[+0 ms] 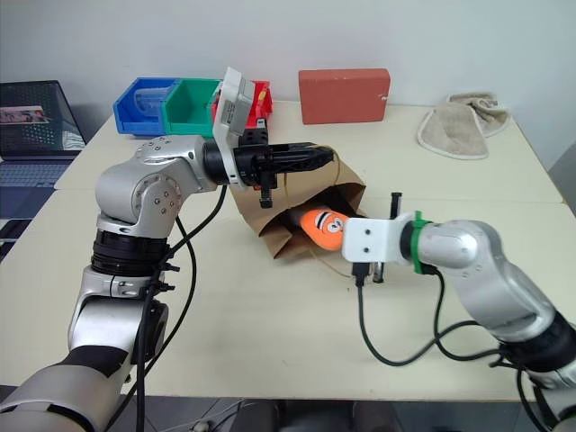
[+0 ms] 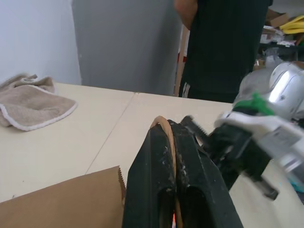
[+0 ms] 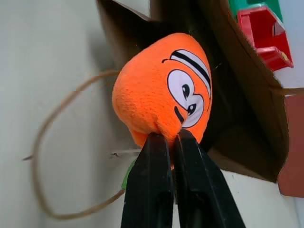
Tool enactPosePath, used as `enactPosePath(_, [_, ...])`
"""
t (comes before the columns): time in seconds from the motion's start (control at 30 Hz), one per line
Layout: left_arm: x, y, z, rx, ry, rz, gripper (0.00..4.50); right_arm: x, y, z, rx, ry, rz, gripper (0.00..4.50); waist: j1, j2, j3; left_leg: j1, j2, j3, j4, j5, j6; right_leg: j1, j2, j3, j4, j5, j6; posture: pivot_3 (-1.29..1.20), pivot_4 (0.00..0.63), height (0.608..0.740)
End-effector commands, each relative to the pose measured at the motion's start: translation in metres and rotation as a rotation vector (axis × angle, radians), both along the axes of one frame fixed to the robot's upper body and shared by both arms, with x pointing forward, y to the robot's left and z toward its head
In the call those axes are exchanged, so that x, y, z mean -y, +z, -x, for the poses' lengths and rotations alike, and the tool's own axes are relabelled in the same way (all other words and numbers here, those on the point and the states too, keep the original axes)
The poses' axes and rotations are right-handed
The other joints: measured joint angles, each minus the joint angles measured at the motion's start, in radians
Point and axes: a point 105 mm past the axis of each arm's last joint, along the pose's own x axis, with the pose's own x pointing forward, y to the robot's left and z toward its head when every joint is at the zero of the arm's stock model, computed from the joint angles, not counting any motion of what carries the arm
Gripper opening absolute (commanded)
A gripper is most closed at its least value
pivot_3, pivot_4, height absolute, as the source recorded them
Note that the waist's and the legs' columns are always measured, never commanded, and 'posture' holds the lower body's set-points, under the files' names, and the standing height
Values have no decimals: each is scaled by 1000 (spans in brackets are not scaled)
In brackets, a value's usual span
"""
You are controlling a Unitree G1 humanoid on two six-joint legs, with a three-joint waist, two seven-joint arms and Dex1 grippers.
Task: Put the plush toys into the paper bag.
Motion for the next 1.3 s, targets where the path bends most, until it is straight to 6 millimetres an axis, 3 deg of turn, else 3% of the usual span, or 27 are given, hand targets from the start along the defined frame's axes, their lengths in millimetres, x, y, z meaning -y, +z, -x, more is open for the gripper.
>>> enactPosePath(0.03, [1, 15, 10, 54, -39, 19, 0, -5, 8, -10, 56, -34, 4, 81, 0, 0, 0, 0, 0, 0, 0, 0, 0, 0, 0, 0, 0, 0, 0, 0, 150, 740])
enactPosePath(0.37, [7, 13, 9, 43, -50, 35, 0, -46, 15, -16, 104, 16, -50, 81, -7, 0, 0, 0, 0, 0, 0, 0, -1, 0, 0, 0, 2, 0, 0, 0, 150, 740])
enactPosePath(0.7, [8, 15, 11, 27, -65, 63, 0, -54, -4, -39, 88, -74, -108, 81, -13, 0, 0, 0, 0, -1, 0, 0, -1, 0, 0, -1, 3, 0, 0, 0, 150, 740])
enactPosePath(0.8, [7, 15, 11, 24, -63, 67, 0, -50, -1, -45, 115, -107, -126, 732, -13, 0, 0, 0, 0, -1, 0, 0, -1, 0, 0, -1, 3, 0, 0, 0, 150, 740])
enactPosePath(1.13, [5, 18, 7, 11, -44, 81, 0, -46, 1, -43, 103, -122, -153, 4271, -14, 0, 0, 0, 0, -1, 0, 0, -1, 0, 0, -1, 3, 0, 0, 0, 150, 740])
enactPosePath(1.17, [5, 17, 7, 10, -41, 80, 0, -45, 1, -42, 101, -127, -153, 4446, -14, 0, 0, 0, 0, -1, 0, 0, -1, 0, 0, -1, 3, 0, 0, 0, 150, 740])
enactPosePath(1.3, [5, 17, 6, 8, -40, 80, 0, -41, -2, -39, 70, -136, -162, 4446, -14, 0, 0, 0, 0, -1, 0, 0, -1, 0, 0, -1, 3, 0, 0, 0, 150, 740])
